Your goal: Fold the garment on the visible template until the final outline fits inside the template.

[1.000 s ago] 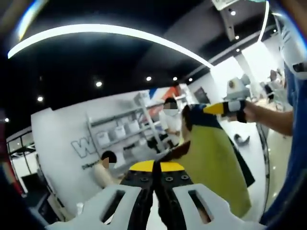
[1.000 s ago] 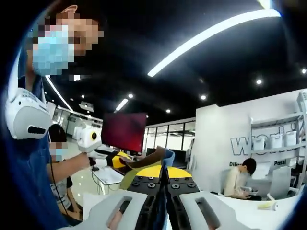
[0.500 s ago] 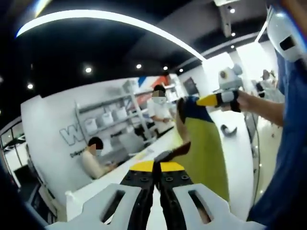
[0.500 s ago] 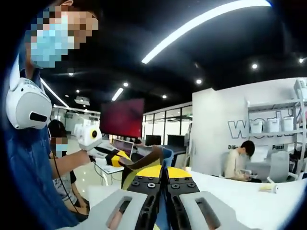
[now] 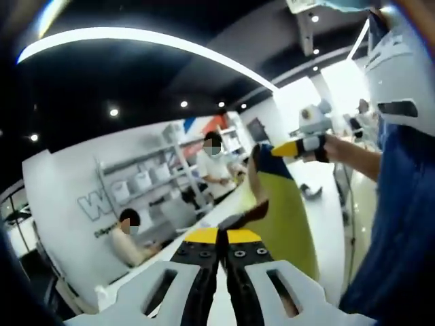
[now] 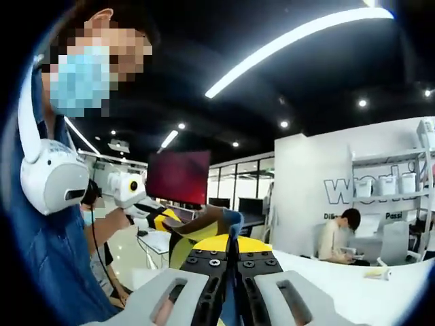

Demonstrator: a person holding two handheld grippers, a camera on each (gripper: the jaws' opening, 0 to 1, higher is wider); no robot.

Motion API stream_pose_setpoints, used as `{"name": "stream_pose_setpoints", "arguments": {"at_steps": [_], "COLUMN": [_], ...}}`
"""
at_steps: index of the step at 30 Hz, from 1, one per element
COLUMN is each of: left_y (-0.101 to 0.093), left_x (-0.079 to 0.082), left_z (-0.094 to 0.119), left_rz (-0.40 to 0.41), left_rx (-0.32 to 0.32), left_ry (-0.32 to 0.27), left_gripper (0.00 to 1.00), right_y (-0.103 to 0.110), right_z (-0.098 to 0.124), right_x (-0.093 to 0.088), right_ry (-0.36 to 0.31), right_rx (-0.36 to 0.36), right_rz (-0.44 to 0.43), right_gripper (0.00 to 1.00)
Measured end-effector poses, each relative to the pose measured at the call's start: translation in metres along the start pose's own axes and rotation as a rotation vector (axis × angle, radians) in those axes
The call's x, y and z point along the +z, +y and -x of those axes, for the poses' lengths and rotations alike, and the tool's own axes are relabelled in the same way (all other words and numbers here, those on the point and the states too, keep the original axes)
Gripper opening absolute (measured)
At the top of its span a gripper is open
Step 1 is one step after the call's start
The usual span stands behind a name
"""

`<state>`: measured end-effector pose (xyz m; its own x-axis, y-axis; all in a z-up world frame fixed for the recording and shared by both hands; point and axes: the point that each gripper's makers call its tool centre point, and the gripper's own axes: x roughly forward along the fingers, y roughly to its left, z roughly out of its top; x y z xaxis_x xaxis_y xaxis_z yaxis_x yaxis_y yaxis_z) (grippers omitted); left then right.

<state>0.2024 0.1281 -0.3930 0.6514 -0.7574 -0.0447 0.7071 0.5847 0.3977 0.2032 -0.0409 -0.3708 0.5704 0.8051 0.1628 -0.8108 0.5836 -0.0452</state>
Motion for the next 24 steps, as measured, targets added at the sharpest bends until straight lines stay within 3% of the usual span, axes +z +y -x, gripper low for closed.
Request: {"name": "stream_pose_setpoints", "arguments": {"at_steps": [2,4,6,7,8,9,10,11,12,13,15,17,18,20,22,24], "left_y": [0.001,0.01,0.015,0.016,0.021,0.027,0.028,0.03,0.031,0.033,0.038,0.041,0.042,0.042,0.042,0.045], "left_x": [-0.002,-0.027,-0.068,-0.075,-0.113,-0.138,-0.155,-0.164,-0.192,-0.199,-0.23,-0.266,-0.286,-0.308,-0.321,-0.338], "left_z": [-0.001,-0.012,-0.027,-0.03,-0.045,-0.057,-0.066,-0.07,-0.084,-0.088,-0.098,-0.109,-0.115,-0.122,-0.128,-0.135], "left_rz": [-0.01,0.025,0.043,0.055,0.105,0.109,0.13,0.128,0.133,0.127,0.137,0.146,0.144,0.159,0.186,0.239], "left_rx": [-0.012,-0.016,-0.048,-0.054,-0.065,-0.055,-0.051,-0.05,-0.032,-0.025,0.011,0.03,0.035,0.037,0.041,0.054], "left_ry": [0.005,0.048,0.128,0.138,0.195,0.21,0.221,0.218,0.216,0.215,0.232,0.269,0.292,0.319,0.329,0.345], "left_gripper": [0.0,0.0,0.0,0.0,0.0,0.0,0.0,0.0,0.0,0.0,0.0,0.0,0.0,0.0,0.0,0.0], "right_y": [-0.001,-0.018,-0.038,-0.042,-0.062,-0.074,-0.086,-0.089,-0.101,-0.107,-0.116,-0.128,-0.134,-0.147,-0.15,-0.163], "right_z": [-0.001,-0.007,-0.016,-0.018,-0.025,-0.03,-0.037,-0.039,-0.049,-0.052,-0.058,-0.064,-0.068,-0.07,-0.071,-0.074], "right_x": [-0.004,-0.027,-0.064,-0.072,-0.108,-0.125,-0.147,-0.156,-0.184,-0.197,-0.214,-0.251,-0.265,-0.289,-0.298,-0.312], "right_ry": [0.032,0.097,0.191,0.213,0.293,0.32,0.347,0.361,0.382,0.403,0.415,0.456,0.454,0.472,0.471,0.442], "right_rx": [0.017,0.012,0.019,0.016,-0.004,-0.024,-0.036,-0.038,-0.046,-0.06,-0.064,-0.092,-0.099,-0.126,-0.129,-0.178], "right_rz": [-0.026,-0.079,-0.127,-0.143,-0.168,-0.169,-0.182,-0.195,-0.246,-0.24,-0.235,-0.303,-0.292,-0.281,-0.285,-0.339], "right_gripper": [0.0,0.0,0.0,0.0,0.0,0.0,0.0,0.0,0.0,0.0,0.0,0.0,0.0,0.0,0.0,0.0]}}
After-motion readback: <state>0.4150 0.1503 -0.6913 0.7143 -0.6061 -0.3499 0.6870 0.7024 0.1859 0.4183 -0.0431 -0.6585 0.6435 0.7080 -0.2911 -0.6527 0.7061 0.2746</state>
